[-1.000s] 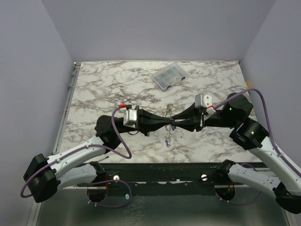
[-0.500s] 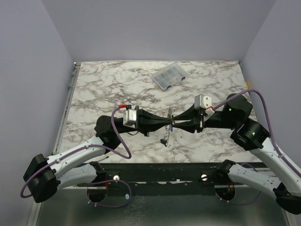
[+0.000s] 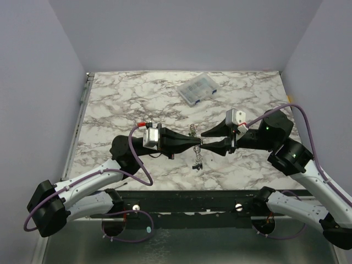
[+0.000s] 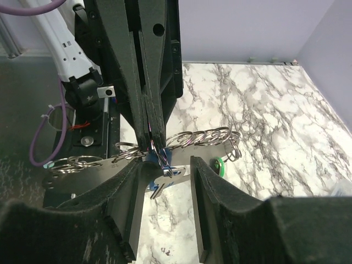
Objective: Put the keys on the keyring
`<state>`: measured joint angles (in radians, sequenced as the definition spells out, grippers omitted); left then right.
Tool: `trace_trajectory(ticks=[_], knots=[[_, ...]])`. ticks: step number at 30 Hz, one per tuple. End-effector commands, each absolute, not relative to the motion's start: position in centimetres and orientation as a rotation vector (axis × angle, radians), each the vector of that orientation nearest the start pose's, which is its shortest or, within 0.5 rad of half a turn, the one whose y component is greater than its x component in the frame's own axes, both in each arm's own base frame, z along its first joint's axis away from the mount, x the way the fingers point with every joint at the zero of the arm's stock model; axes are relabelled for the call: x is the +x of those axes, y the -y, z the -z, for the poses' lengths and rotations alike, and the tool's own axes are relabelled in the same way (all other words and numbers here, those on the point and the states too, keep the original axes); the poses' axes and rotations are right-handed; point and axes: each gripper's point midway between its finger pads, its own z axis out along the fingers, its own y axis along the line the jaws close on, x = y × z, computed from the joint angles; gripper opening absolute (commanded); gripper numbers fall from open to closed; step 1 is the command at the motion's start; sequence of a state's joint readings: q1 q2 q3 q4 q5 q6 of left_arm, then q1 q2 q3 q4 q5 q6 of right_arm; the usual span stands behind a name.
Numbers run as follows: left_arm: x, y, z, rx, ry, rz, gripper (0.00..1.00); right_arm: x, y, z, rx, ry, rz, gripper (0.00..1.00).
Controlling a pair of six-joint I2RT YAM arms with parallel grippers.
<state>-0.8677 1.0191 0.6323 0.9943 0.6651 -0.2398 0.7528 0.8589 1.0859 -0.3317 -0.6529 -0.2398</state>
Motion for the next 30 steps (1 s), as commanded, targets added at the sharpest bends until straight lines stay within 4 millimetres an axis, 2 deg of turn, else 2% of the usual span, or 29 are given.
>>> trace_trajectory(ticks=[1, 5, 7, 10, 15, 27, 28, 30], knots=[[10.9, 31.4, -40.2, 0.938, -0.659, 1.302, 0.00, 15.2, -26.8, -36.6, -1.192, -1.222, -0.882, 0.44], [11.0, 31.4, -40.2, 0.936, -0.661, 1.302, 0.00, 15.4, -27.0, -36.0, -1.197, -1.244, -0.885, 0.42], [11.0, 31.4, -40.1, 0.938, -0.661, 1.302, 0.00, 15.4, -27.0, -35.7, -1.197, -1.250, -0.888, 0.38], [11.0, 31.4, -40.1, 0.938, -0.661, 1.304, 0.00, 15.4, -27.1, -35.9, -1.196, -1.240, -0.894, 0.20], [10.9, 31.5, -40.1, 0.941, -0.661, 1.307, 0.00, 15.0, -27.5, -36.2, -1.220, -1.204, -0.914, 0.02], [11.3, 31.4, -39.7, 0.937, -0.671, 1.289, 0.00, 14.1, -27.4, -38.1, -1.229, -1.116, -0.934, 0.01], [11.4, 31.3, -39.7, 0.935, -0.675, 1.281, 0.03, 14.0, -27.3, -38.0, -1.233, -1.125, -0.933, 0.01], [11.7, 31.2, -39.6, 0.938, -0.688, 1.260, 0.16, 13.9, -27.1, -38.1, -1.234, -1.133, -0.929, 0.01]])
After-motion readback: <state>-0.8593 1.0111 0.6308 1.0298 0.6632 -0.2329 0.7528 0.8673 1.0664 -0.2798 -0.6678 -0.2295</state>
